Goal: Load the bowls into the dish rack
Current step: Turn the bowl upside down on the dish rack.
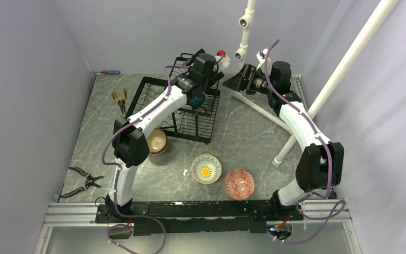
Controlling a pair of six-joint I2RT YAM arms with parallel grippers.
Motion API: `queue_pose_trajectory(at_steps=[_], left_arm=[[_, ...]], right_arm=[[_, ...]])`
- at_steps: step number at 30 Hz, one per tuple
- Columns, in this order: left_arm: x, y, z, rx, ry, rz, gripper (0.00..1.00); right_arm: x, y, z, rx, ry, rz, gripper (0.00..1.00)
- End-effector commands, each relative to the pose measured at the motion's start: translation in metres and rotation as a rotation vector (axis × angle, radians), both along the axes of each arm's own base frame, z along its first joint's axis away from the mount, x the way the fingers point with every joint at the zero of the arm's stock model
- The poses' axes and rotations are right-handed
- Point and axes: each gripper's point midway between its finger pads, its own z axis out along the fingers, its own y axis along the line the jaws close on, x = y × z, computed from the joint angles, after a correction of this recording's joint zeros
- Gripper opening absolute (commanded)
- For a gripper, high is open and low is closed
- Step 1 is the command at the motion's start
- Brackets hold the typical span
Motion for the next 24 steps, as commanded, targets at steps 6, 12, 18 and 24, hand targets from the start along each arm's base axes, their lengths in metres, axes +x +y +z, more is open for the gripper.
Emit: queue_pose_trajectory(at_steps=[6,12,18,24], left_arm=[[-0.035,-0.024,0.035,-0.192,0.081,-0.124,0.94],[-0.039,-0.025,0.042,-0.259,0.105,-0.108,0.94],[-0.053,-0.038,0.052,-0.367,0.152,-0.173,0.94],[-0.064,-0.048,0.064,-0.481,0.188,-0.221,0.94]], right_arm=[[-0.007,-0.001,0.028,0.018,-0.092,0.014,0.97],[-0.008,-0.001,0.030,0.018,-0.094,0.016,0.97],[-0.009,-0.001,0.032,0.017,-0.099,0.016,0.97],[-0.011,-0.002,0.035,0.014,-0.106,0.017,0.97]])
